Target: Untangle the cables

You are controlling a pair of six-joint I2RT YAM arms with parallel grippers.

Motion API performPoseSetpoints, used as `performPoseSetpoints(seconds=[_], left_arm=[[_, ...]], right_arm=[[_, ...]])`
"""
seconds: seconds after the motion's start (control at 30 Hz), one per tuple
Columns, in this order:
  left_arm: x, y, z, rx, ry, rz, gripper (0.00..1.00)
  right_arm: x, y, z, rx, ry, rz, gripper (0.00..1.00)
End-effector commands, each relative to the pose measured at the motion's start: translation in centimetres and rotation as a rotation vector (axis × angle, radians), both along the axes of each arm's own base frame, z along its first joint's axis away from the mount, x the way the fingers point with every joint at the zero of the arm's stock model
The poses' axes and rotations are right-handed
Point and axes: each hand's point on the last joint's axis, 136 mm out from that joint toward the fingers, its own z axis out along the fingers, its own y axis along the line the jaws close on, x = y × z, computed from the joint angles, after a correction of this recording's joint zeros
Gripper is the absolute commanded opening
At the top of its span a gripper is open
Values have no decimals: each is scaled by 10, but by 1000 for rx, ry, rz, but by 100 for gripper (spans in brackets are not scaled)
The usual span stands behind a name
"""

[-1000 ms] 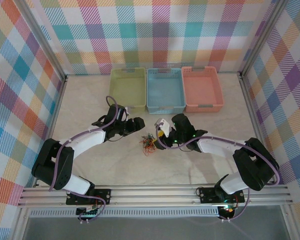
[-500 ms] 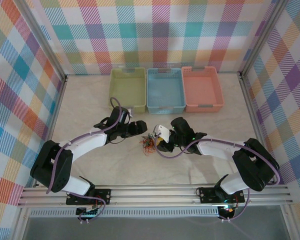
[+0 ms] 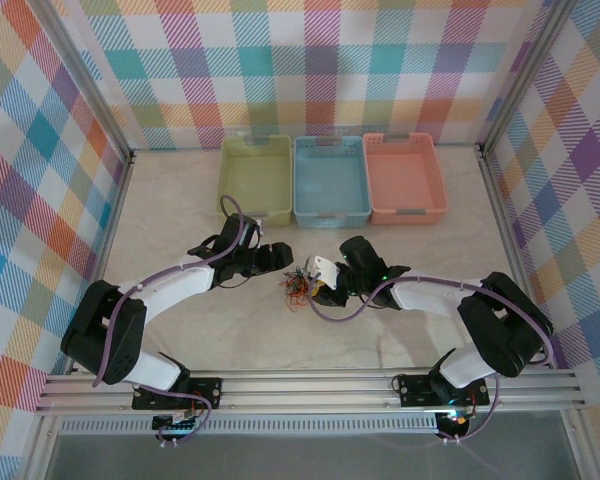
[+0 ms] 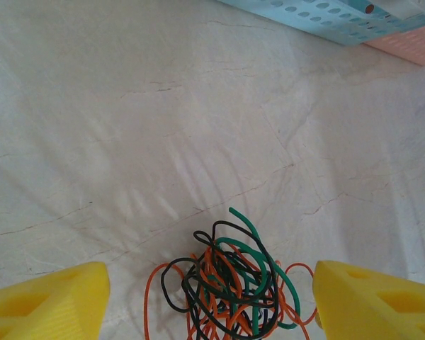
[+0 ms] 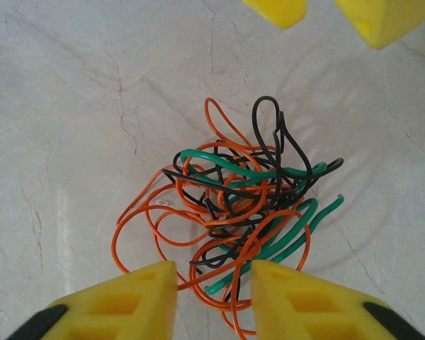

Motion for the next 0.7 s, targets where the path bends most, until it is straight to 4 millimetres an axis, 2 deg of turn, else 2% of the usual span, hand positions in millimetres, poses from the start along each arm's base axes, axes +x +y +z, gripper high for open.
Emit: performPoseSetpoints(seconds=[0.0, 0.4, 0.57, 0.67], left_arm=[[-3, -2, -4, 17, 10, -21, 76], [-3, -4, -8, 15, 29, -25, 76], [-3, -5, -11, 16, 37, -28, 76], [-3, -5, -11, 13, 39, -29, 76]], right_arm=[[2, -1, -4, 12, -7, 3, 31], [7, 1, -13, -3, 29, -13, 22], [3, 2, -12, -7, 44, 9, 1], [1, 3, -7, 12, 46, 15, 0]])
